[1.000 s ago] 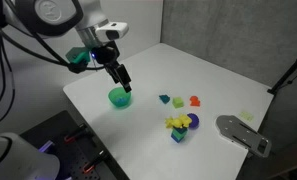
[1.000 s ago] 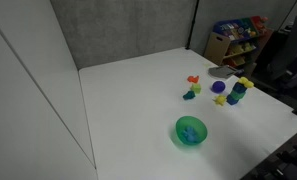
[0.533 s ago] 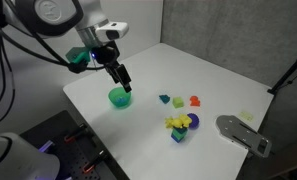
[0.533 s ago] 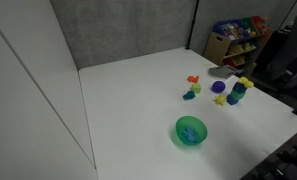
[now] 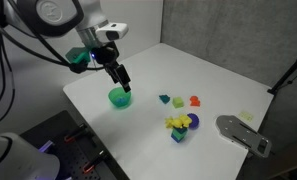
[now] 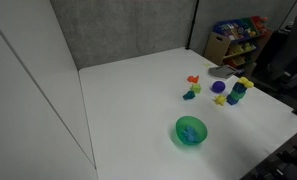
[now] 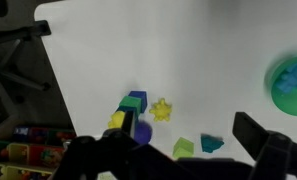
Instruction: Put the green toy in the green bowl
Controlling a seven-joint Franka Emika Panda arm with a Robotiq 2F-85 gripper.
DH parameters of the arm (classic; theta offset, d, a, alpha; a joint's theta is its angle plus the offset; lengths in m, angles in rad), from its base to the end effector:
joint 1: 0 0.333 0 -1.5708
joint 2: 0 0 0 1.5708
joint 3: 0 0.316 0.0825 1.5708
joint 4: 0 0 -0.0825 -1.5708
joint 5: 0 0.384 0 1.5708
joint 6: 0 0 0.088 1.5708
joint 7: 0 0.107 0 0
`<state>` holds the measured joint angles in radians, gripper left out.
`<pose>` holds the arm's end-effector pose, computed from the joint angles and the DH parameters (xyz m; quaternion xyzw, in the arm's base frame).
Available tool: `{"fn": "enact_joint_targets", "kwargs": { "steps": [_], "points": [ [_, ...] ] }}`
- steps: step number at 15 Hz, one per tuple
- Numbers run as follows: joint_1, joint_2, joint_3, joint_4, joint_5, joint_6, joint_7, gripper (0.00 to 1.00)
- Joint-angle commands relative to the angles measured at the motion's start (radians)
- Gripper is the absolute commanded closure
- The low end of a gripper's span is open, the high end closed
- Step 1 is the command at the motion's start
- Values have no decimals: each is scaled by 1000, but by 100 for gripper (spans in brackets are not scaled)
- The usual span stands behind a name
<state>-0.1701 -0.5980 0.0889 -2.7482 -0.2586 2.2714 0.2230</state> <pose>0.3557 -0.0373 0.4041 0.9869 -0.0795 0.0652 0.1242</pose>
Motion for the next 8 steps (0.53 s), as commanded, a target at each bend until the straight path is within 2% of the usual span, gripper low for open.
{"fn": "enact_joint_targets", "kwargs": {
  "steps": [1, 4, 8],
  "points": [
    [39, 88, -6, 49, 39, 13, 10, 0],
    [69, 183, -5, 95, 75, 40, 11, 0],
    [75, 328, -12, 171, 89, 112, 23, 0]
  ]
}}
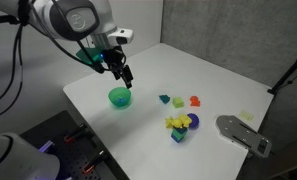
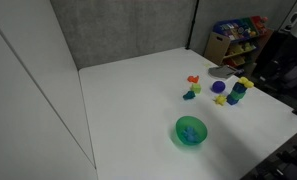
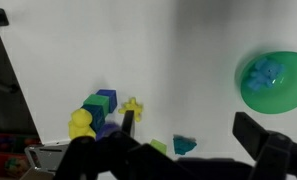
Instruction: Put the green toy in the green bowl
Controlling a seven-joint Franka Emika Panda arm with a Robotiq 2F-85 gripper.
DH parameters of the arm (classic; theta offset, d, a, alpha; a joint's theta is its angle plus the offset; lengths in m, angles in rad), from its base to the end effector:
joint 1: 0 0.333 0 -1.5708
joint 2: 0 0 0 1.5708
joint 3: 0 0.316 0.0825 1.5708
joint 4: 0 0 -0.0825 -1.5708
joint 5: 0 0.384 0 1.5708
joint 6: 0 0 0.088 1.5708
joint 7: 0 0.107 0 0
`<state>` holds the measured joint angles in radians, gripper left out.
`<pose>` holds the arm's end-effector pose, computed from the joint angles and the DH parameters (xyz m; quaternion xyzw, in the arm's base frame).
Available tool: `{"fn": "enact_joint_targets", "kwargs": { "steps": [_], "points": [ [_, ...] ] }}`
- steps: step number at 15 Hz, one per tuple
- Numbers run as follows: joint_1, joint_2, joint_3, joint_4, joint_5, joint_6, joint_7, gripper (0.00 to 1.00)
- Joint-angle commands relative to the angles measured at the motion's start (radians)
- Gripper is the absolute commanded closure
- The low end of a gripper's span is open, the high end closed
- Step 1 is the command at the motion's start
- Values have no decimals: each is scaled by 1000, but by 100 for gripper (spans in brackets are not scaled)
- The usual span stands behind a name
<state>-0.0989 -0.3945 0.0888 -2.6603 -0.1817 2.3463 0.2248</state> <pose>0.3989 -0.0080 0.3740 0.9940 -0.0587 0.0469 0.0798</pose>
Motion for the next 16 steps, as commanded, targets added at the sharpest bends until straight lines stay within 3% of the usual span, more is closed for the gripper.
{"fn": "enact_joint_targets", "kwargs": {
  "steps": [1, 16],
  "points": [
    [6, 163, -19, 104, 20, 53, 16, 0],
    [54, 704, -139, 419, 107, 351, 98, 0]
  ]
}}
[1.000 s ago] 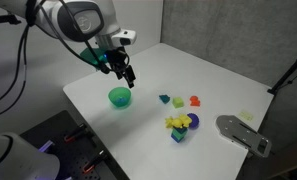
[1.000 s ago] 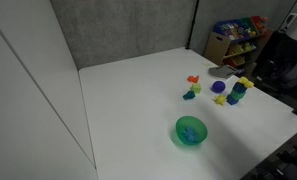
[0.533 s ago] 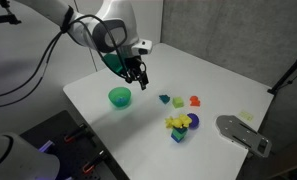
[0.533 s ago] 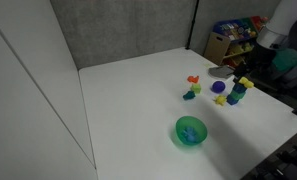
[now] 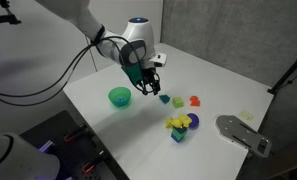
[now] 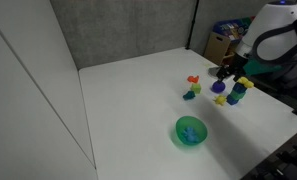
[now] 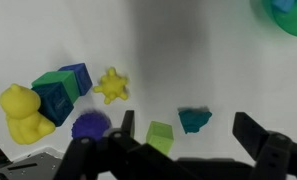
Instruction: Put the green toy in the green bowl
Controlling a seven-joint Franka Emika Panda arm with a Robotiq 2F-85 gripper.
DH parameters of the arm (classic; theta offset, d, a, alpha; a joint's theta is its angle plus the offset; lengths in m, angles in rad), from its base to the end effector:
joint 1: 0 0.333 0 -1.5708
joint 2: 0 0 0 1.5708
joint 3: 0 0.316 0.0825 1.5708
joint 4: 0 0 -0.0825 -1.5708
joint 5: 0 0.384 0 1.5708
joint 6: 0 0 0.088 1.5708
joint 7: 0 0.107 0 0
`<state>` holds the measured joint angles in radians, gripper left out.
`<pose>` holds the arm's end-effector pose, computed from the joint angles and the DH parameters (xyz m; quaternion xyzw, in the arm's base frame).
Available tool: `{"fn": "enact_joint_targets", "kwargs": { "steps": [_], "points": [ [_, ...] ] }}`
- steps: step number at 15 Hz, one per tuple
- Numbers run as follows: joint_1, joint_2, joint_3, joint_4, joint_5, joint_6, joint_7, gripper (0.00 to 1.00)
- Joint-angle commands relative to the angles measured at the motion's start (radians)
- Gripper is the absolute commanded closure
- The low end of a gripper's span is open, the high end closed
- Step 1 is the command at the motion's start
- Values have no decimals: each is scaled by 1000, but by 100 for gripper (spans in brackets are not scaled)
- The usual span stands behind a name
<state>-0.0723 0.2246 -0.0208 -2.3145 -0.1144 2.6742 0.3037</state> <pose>0.5358 -0.0466 0.2588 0.9862 -0.1477 0.0702 0.0242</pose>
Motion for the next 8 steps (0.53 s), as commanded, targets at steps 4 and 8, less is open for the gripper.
{"fn": "enact_joint_targets", "kwargs": {
  "steps": [4, 8],
  "points": [
    [48, 98, -54, 65, 62, 41, -13, 0],
    [60, 107, -62, 69, 62, 56, -7, 0]
  ]
}}
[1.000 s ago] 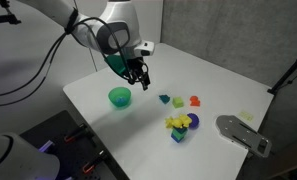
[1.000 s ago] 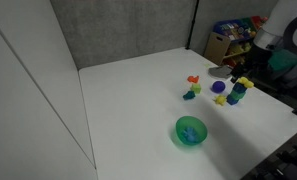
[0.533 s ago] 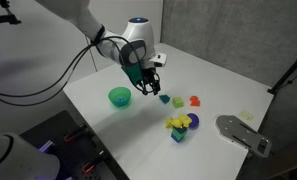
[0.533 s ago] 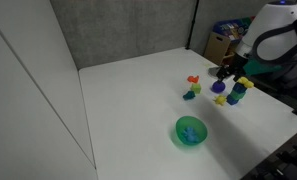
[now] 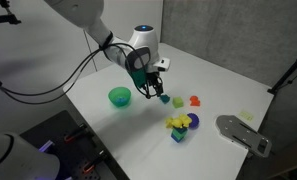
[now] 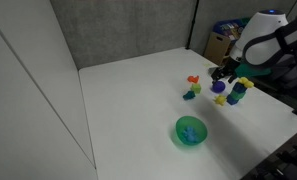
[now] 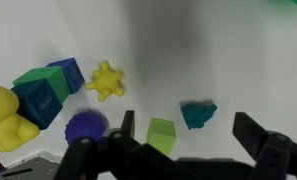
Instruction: Put the green toy in the green bowl
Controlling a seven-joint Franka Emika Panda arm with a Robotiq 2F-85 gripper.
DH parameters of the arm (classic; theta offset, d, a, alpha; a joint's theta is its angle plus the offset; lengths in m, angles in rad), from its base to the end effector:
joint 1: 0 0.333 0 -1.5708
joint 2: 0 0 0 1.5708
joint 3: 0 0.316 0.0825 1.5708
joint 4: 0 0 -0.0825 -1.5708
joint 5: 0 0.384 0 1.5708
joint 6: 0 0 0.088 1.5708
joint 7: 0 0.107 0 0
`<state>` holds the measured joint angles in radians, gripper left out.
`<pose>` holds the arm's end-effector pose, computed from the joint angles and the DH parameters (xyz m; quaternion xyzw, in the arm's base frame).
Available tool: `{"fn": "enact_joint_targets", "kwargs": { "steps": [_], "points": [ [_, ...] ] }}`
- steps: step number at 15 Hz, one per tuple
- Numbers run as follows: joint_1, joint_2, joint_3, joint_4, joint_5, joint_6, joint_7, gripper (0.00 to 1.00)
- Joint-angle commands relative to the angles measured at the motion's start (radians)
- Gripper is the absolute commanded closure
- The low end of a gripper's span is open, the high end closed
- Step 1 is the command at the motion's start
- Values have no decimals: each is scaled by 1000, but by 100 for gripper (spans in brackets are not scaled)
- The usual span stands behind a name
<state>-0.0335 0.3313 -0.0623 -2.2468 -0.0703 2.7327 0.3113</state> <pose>0.5567 -0.0509 0.2325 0.9823 -0.1685 0.0796 0.0179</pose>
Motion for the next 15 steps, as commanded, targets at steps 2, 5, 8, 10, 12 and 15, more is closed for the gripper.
{"fn": "enact_joint_targets", "kwargs": {
  "steps": [2, 5, 8, 10, 12, 15],
  "points": [
    [34, 23, -27, 49, 15, -43, 4, 0],
    [55, 59, -34, 129, 4, -122, 14, 0],
    [73, 102, -39, 222, -5, -214, 24, 0],
    [81, 141, -46, 283, -10, -243, 35, 0],
    [84, 189, -50, 338, -5, -248, 41, 0],
    [76, 279, -45, 418, 18, -236, 36, 0]
  ]
}}
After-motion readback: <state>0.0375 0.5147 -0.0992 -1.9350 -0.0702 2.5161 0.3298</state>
